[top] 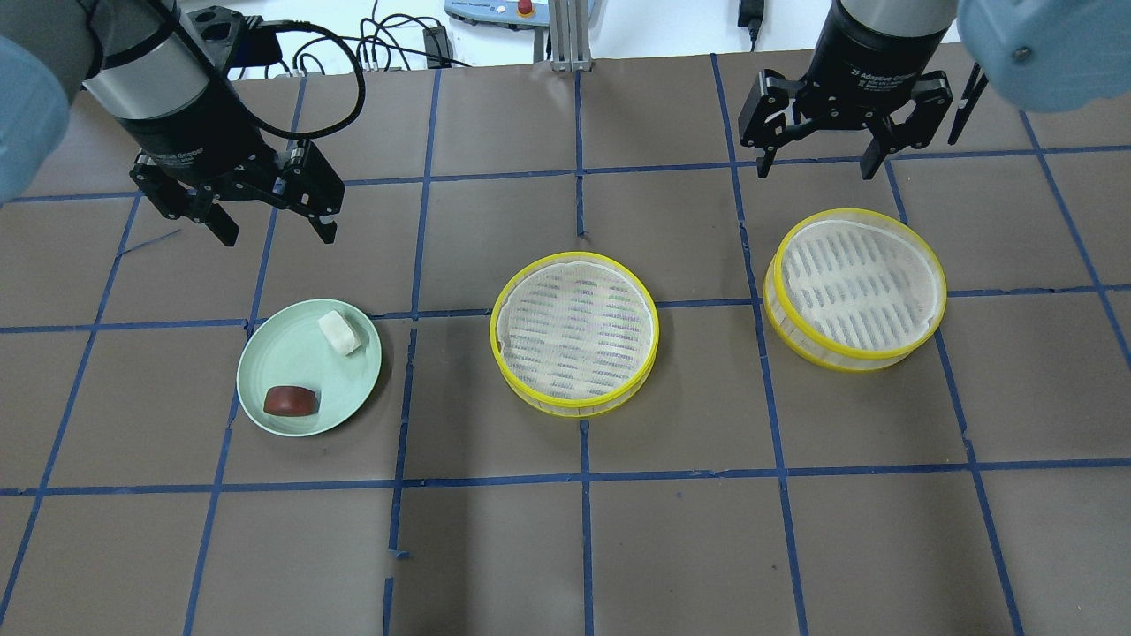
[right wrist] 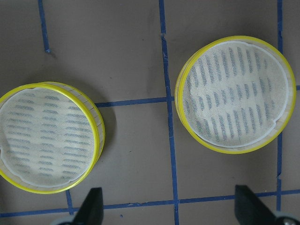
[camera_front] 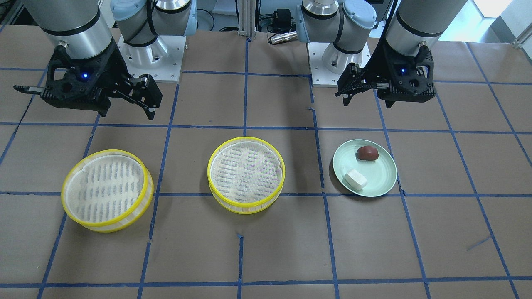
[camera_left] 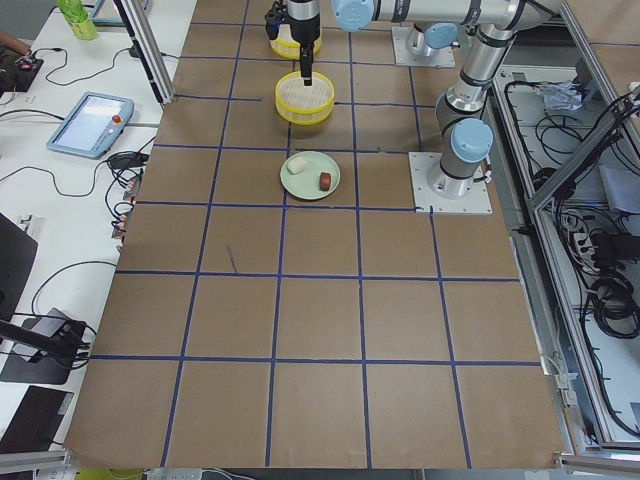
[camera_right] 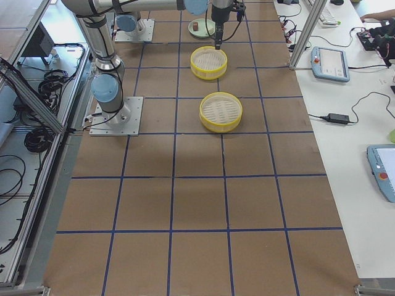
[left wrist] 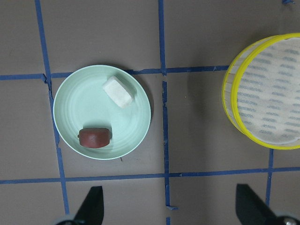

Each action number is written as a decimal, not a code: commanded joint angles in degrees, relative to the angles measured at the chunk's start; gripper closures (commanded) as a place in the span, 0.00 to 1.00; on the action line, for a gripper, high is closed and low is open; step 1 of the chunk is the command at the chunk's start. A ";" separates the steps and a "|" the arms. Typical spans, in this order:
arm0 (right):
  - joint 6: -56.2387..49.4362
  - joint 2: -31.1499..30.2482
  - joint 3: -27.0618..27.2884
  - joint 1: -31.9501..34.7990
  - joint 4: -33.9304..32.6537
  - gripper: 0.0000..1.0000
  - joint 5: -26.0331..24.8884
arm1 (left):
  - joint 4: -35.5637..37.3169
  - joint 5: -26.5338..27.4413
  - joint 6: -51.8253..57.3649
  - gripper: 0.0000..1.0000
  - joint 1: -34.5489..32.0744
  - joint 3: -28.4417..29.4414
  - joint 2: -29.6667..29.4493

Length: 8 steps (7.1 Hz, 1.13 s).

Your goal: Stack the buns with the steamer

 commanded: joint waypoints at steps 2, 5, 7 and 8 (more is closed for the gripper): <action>-3.94 0.44 0.13 -1.39 -0.43 0.00 0.01 | 0.00 -0.06 -0.08 0.00 -0.09 -0.18 0.16; -16.31 6.05 1.79 -13.93 -2.45 0.05 0.27 | 0.69 -0.06 11.09 0.00 2.88 -2.45 -0.97; -25.39 14.55 9.32 -19.66 -22.23 0.05 0.62 | 16.19 0.29 11.95 0.00 7.80 -11.83 -5.52; -30.12 17.03 13.19 -22.04 -29.45 0.07 0.62 | 22.00 2.12 11.78 0.00 8.25 -15.01 -8.94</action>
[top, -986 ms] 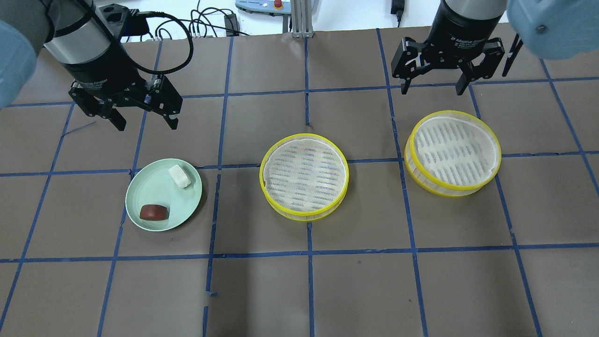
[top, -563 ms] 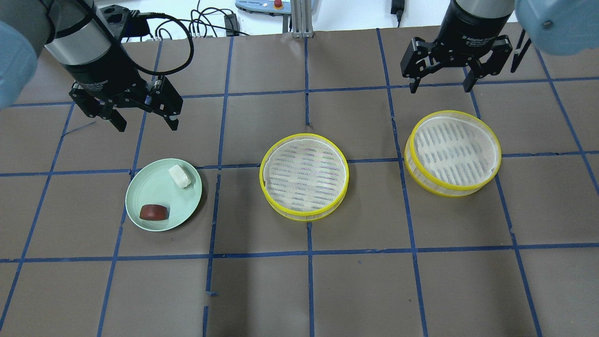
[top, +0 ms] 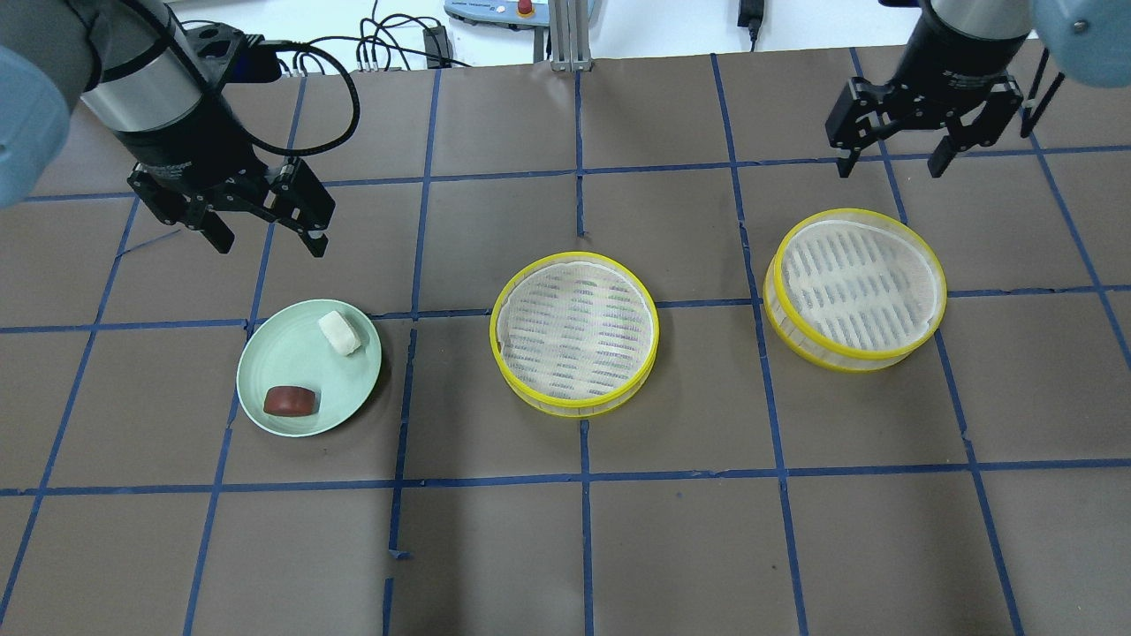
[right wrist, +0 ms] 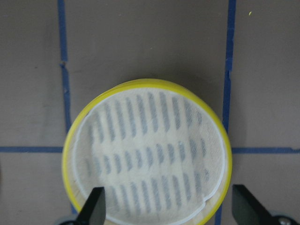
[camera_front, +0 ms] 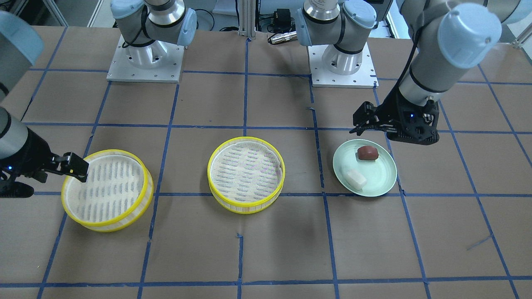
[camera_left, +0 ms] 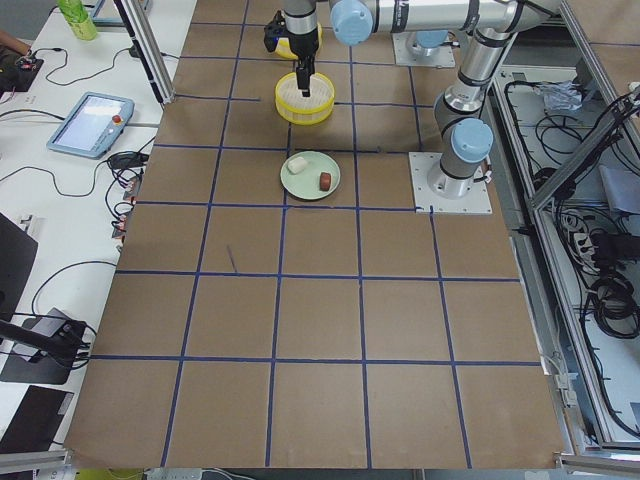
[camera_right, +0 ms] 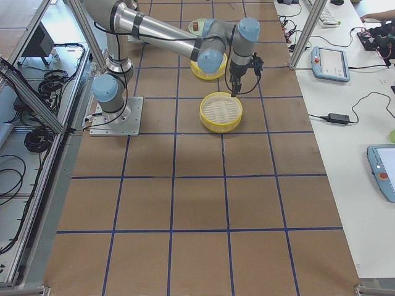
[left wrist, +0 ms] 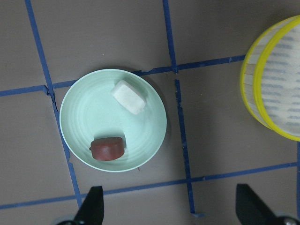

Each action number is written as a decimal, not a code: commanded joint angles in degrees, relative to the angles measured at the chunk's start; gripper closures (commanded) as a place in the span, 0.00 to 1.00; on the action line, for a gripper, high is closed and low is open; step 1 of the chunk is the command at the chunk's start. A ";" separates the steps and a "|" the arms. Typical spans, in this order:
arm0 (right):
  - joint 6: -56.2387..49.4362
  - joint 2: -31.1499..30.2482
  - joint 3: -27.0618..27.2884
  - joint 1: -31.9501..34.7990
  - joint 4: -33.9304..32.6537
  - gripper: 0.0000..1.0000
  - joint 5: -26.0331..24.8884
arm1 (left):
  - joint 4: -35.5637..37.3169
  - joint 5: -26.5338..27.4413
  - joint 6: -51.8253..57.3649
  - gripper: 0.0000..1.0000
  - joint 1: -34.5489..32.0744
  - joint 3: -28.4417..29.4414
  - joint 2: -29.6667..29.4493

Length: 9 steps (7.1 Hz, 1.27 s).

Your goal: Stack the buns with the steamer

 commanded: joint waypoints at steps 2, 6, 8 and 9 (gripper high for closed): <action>-7.48 6.14 11.68 -6.16 -19.01 0.21 0.06 | 14.71 1.47 -0.64 0.00 1.28 -5.39 -11.35; -7.57 6.06 12.24 -6.69 -19.49 0.93 0.15 | 19.36 -1.96 -5.21 0.00 1.20 -6.18 -19.71; -7.57 5.97 12.24 -6.78 -19.49 0.94 0.15 | 19.47 -1.70 -5.30 0.13 1.11 -6.36 -18.69; -7.66 5.71 11.89 -6.78 -19.49 0.94 0.15 | 19.38 -1.26 -6.00 0.34 1.11 -6.27 -17.37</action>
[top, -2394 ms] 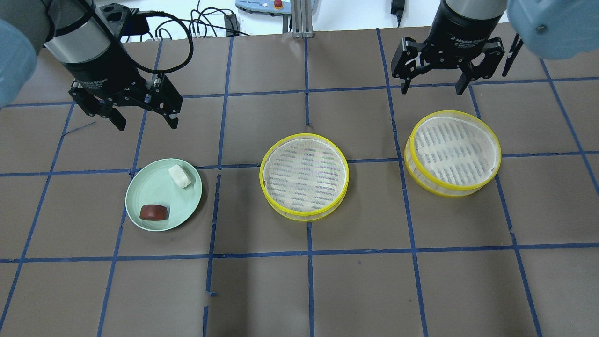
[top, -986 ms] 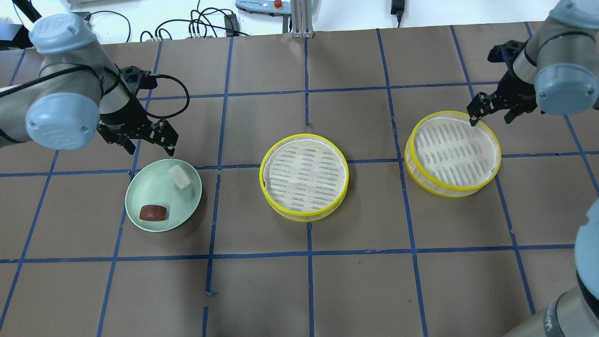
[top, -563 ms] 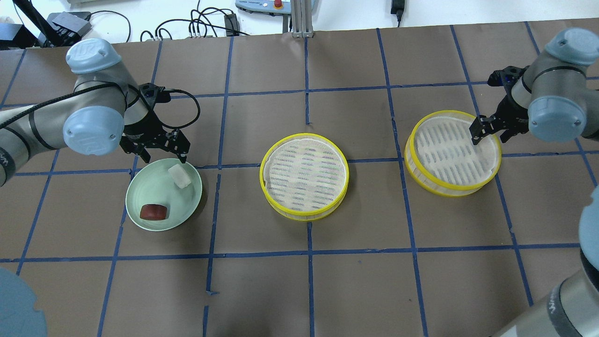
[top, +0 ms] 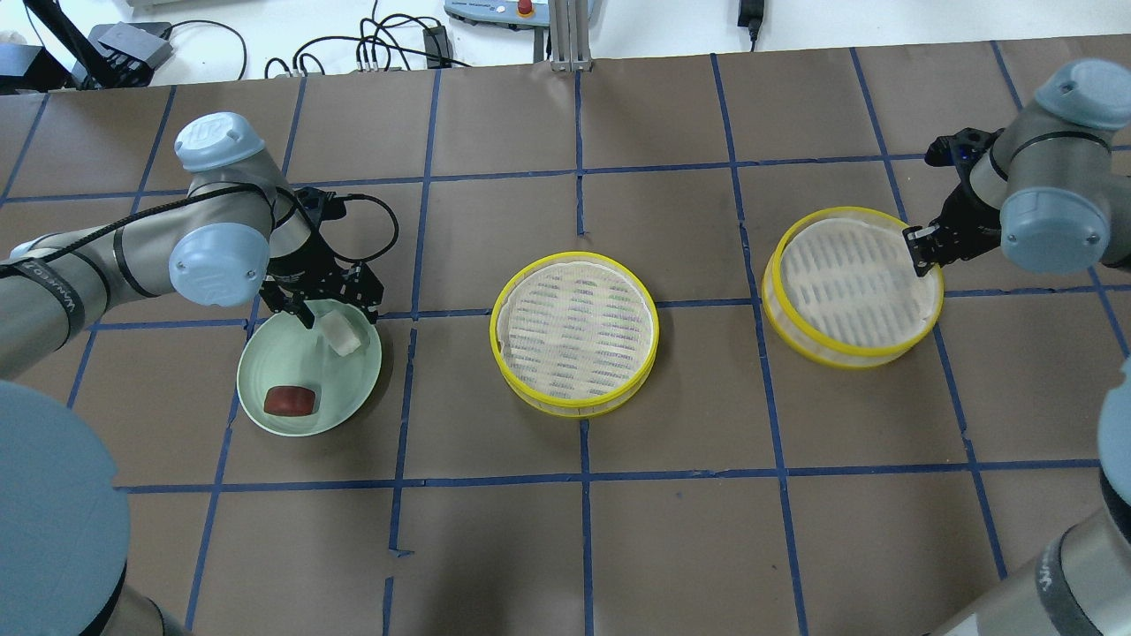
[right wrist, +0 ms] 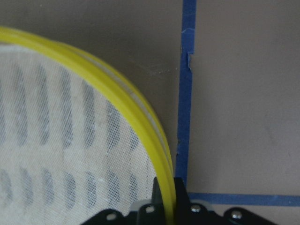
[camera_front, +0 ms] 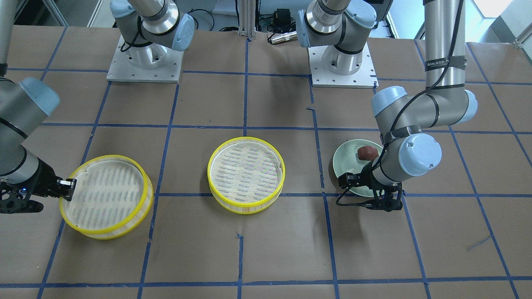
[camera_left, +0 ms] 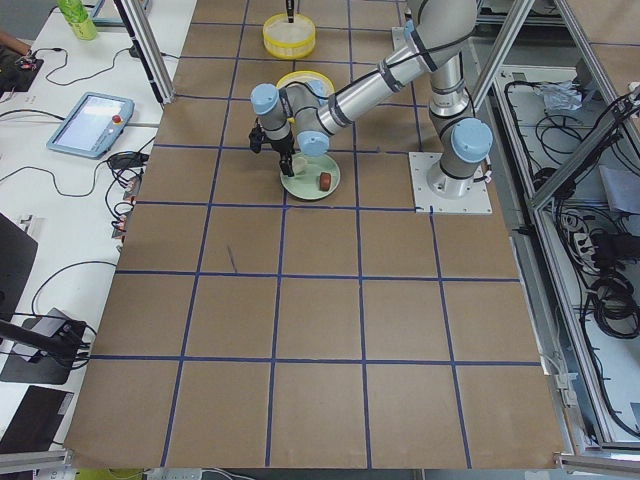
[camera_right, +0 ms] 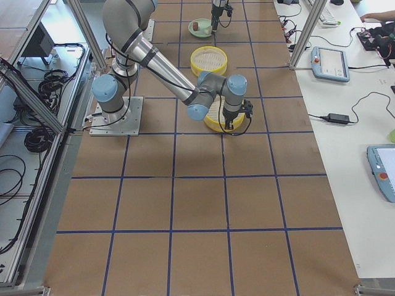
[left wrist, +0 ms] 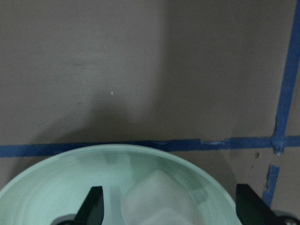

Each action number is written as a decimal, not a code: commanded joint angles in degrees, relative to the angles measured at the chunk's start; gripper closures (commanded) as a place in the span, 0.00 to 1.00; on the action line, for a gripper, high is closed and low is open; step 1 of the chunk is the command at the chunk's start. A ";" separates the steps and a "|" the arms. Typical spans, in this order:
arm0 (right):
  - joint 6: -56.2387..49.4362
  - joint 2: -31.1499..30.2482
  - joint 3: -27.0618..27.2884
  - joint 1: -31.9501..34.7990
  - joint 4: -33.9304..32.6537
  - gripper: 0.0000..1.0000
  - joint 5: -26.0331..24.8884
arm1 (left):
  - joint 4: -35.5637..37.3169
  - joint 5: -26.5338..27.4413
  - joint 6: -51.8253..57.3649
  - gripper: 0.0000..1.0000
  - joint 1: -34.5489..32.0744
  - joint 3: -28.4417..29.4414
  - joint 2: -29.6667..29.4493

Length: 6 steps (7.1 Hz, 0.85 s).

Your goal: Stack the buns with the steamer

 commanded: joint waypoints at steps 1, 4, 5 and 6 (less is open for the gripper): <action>-0.33 -1.95 -1.60 0.05 1.21 0.94 0.00 | -0.03 0.56 -2.74 0.49 -0.02 0.12 2.13; -0.77 -13.10 -6.34 0.75 18.74 0.93 0.09 | -0.64 0.74 -3.12 0.65 0.07 -0.58 2.76; -0.86 -14.00 -8.36 0.75 22.46 0.93 0.09 | -0.56 0.65 -3.73 0.72 0.07 -1.11 2.76; -0.95 -13.92 -8.12 0.75 22.76 0.93 0.35 | -0.73 0.74 -6.78 0.84 -0.46 -0.15 3.45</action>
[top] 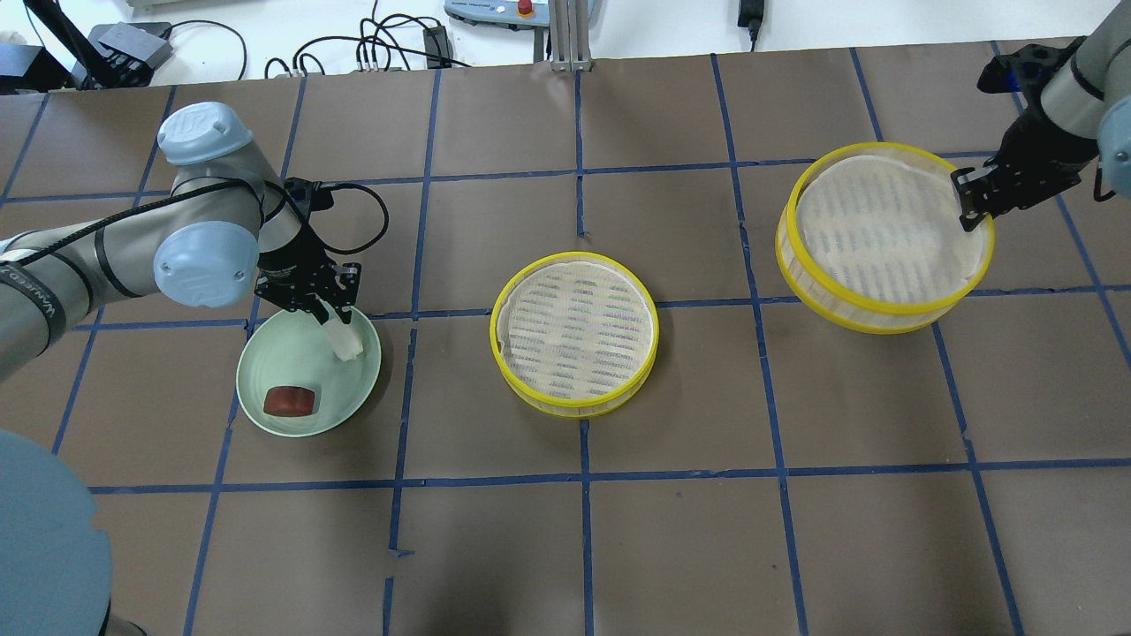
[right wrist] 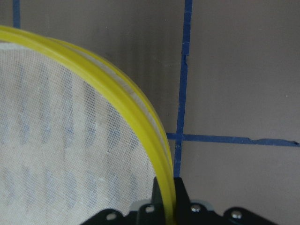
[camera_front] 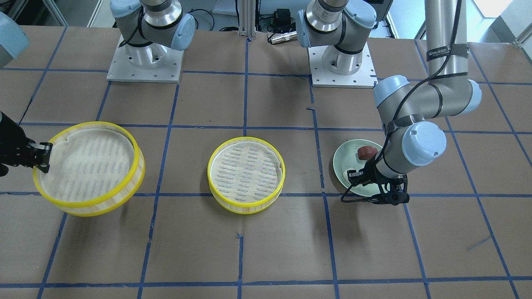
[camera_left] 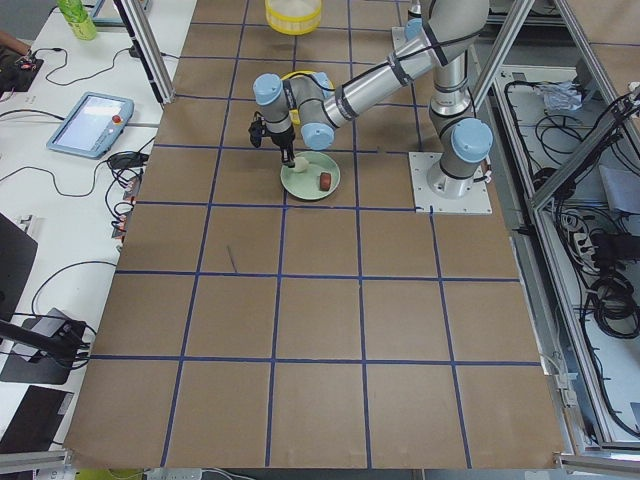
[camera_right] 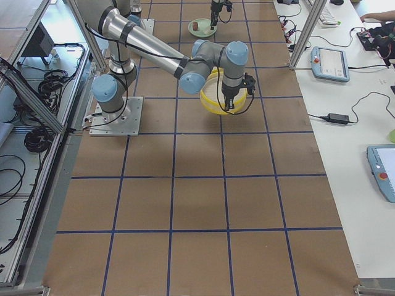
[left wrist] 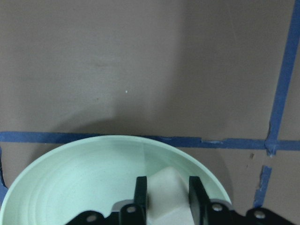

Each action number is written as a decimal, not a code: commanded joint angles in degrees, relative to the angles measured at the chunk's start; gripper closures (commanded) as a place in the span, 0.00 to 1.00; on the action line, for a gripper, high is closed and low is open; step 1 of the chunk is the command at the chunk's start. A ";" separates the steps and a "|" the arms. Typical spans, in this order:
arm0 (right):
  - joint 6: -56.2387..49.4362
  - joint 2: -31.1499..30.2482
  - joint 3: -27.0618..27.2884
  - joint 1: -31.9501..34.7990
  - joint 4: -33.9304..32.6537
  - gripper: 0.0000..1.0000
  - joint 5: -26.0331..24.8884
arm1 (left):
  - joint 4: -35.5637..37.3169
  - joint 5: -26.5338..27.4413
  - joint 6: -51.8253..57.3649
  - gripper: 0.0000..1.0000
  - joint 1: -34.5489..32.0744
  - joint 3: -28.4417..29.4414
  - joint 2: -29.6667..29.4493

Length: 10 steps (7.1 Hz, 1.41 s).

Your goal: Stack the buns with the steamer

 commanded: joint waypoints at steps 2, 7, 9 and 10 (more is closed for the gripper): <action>-0.82 -0.30 -0.18 0.20 2.57 0.94 0.81 | -3.46 -0.39 -8.15 0.98 -3.62 0.92 7.00; 1.88 0.58 -0.26 5.97 1.87 0.94 0.81 | -2.38 -16.33 -35.45 0.98 -19.09 7.95 5.03; 9.33 1.19 -0.26 12.82 1.60 0.94 0.81 | 4.67 -16.04 -42.61 0.01 -22.97 7.08 1.25; 13.11 1.28 -0.26 16.08 -0.23 0.94 0.81 | 5.82 -15.94 -42.27 0.00 -22.98 6.72 1.67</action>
